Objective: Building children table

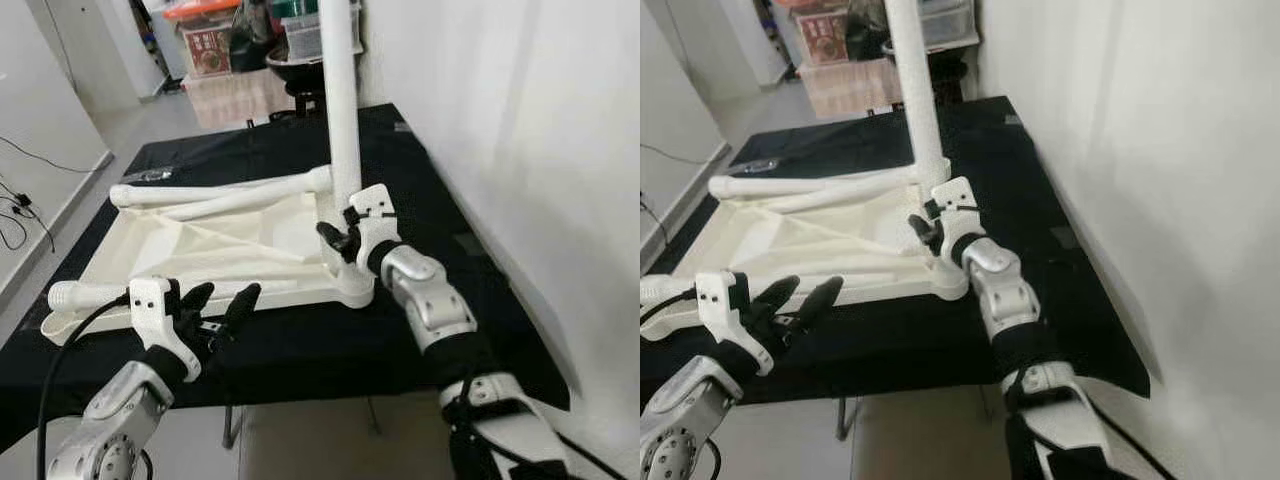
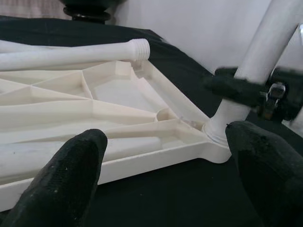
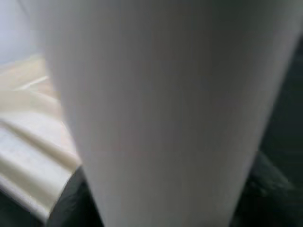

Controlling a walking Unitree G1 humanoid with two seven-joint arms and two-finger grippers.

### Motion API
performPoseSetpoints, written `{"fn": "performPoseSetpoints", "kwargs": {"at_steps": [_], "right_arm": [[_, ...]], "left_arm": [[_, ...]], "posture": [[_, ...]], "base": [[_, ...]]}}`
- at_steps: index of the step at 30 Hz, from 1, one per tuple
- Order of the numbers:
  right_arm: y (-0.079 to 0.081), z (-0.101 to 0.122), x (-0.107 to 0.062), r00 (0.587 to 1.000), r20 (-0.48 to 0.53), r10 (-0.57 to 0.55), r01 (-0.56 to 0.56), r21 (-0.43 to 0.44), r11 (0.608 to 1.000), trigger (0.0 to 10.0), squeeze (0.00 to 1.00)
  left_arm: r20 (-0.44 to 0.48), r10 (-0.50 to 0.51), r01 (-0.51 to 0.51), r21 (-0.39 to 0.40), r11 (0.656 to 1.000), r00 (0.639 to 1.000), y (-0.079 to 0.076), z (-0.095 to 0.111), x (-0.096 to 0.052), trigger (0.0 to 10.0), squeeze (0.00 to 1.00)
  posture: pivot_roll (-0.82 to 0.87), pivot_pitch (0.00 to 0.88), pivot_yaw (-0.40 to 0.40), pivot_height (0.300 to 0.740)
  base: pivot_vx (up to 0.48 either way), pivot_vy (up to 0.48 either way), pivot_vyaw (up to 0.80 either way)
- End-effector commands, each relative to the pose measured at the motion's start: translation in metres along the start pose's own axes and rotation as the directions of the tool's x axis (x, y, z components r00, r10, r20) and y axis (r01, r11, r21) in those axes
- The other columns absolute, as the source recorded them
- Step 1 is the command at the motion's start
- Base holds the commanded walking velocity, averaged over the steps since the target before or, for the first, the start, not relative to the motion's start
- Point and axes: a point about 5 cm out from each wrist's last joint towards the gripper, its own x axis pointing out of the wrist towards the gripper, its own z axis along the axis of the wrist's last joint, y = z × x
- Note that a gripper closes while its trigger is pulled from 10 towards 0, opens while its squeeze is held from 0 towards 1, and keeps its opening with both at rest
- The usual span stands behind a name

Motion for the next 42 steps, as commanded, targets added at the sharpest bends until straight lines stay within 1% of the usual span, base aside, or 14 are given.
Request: {"fn": "performPoseSetpoints", "kwargs": {"at_steps": [1, 2, 3, 4, 6, 7, 10, 18, 19, 32, 37, 38, 39, 42], "right_arm": [[0.007, 0.008, 0.0, 0.994, 0.04, 0.099, -0.099, 0.0, 0.995, 10.0, 1.0], [0.007, 0.008, 0.0, 0.994, 0.04, 0.099, -0.099, 0.0, 0.995, 10.0, 1.0], [0.009, 0.02, -0.006, 0.97, 0.096, 0.225, -0.222, -0.04, 0.974, 10.0, 1.0], [0.01, 0.022, -0.008, 0.952, 0.104, 0.289, -0.283, -0.067, 0.957, 10.0, 0.78], [0.009, 0.023, -0.009, 0.939, 0.103, 0.327, -0.32, -0.082, 0.944, 10.0, 0.78], [0.009, 0.022, -0.01, 0.922, 0.092, 0.375, -0.366, -0.106, 0.925, 10.0, 0.0], [0.005, 0.021, -0.008, 0.864, 0.058, 0.499, -0.486, -0.154, 0.86, 10.0, 0.0], [0.004, 0.025, -0.003, 0.84, 0.075, 0.538, -0.528, -0.116, 0.841, 10.0, 0.0], [0.004, 0.025, 0.0, 0.835, 0.075, 0.545, -0.539, -0.091, 0.837, 0.0, 0.0], [-0.007, 0.015, -0.011, 0.82, 0.073, 0.568, -0.56, -0.099, 0.822, 0.0, 0.0], [-0.004, -0.003, -0.023, 0.888, -0.027, 0.459, -0.458, -0.118, 0.881, 0.0, 0.0], [0.002, -0.005, -0.016, 0.976, 0.001, 0.216, -0.216, -0.042, 0.975, 0.0, 0.0], [0.007, -0.015, -0.02, 0.995, -0.024, -0.099, 0.1, 0.062, 0.993, 0.0, 0.0], [0.029, -0.019, -0.024, 0.995, -0.025, -0.1, 0.101, 0.042, 0.994, 0.0, 0.0]], "left_arm": [[-0.002, 0.011, -0.011, 0.003, 1.0, 1.0, 0.003, 0.001, -0.002, 10.0, 0.0], [-0.002, 0.011, -0.011, 0.003, 1.0, 1.0, 0.003, 0.001, -0.002, 10.0, 0.0], [-0.003, 0.01, -0.01, 0.003, 1.0, 1.0, 0.003, 0.0, -0.001, 10.0, 0.0], [-0.002, 0.011, -0.011, 0.002, 1.0, 1.0, 0.003, 0.0, -0.001, 10.0, 0.0], [-0.001, 0.012, -0.012, 0.002, 1.0, 1.0, 0.003, 0.0, -0.001, 10.0, 0.0], [0.001, 0.013, -0.013, 0.002, 1.0, 1.0, 0.003, 0.0, -0.001, 10.0, 0.0], [0.002, 0.013, -0.013, 0.003, 1.0, 1.0, 0.003, 0.0, 0.0, 10.0, 0.0], [-0.001, 0.012, -0.012, 0.004, 1.0, 1.0, 0.003, 0.0, -0.001, 10.0, 0.0], [-0.002, 0.013, -0.013, 0.005, 1.0, 1.0, 0.003, 0.0, -0.001, 10.0, 0.0], [0.0, 0.013, -0.013, 0.005, 1.0, 1.0, 0.003, 0.001, -0.001, 10.0, 0.0], [-0.002, 0.014, -0.014, 0.006, 1.0, 1.0, 0.005, 0.001, -0.001, 10.0, 0.0], [-0.003, 0.015, -0.014, 0.007, 1.0, 1.0, 0.006, 0.002, -0.002, 10.0, 0.0], [-0.002, 0.015, -0.015, 0.007, 1.0, 1.0, 0.007, 0.003, -0.003, 10.0, 0.0], [-0.002, 0.015, -0.015, 0.006, 1.0, 1.0, 0.007, 0.003, -0.003, 10.0, 0.0]], "posture": [[-0.05, 0.053, 0.107, 0.74], [-0.05, 0.053, 0.107, 0.74], [-0.05, 0.051, 0.105, 0.74], [-0.05, 0.05, 0.102, 0.74], [-0.05, 0.05, 0.102, 0.74], [-0.04, 0.047, 0.099, 0.74], [-0.04, 0.047, 0.099, 0.74], [-0.04, 0.047, 0.1, 0.74], [-0.04, 0.048, 0.099, 0.74], [-0.05, 0.064, 0.102, 0.74], [-0.06, 0.072, 0.103, 0.74], [-0.07, 0.083, 0.11, 0.74], [-0.08, 0.091, 0.128, 0.74], [-0.08, 0.091, 0.128, 0.74]], "base": [[0.0, 0.0, 0.0], [0.0, 0.0, 0.0], [0.0, 0.0, 0.0], [0.0, 0.0, 0.0], [0.0, 0.0, 0.0], [0.0, 0.0, 0.0], [0.0, 0.0, 0.0], [0.0, 0.0, 0.0], [0.0, 0.0, 0.0], [0.0, 0.0, 0.0], [0.0, 0.0, 0.0], [0.0, 0.0, 0.0], [0.0, 0.0, 0.0], [0.0, 0.0, 0.0]]}}
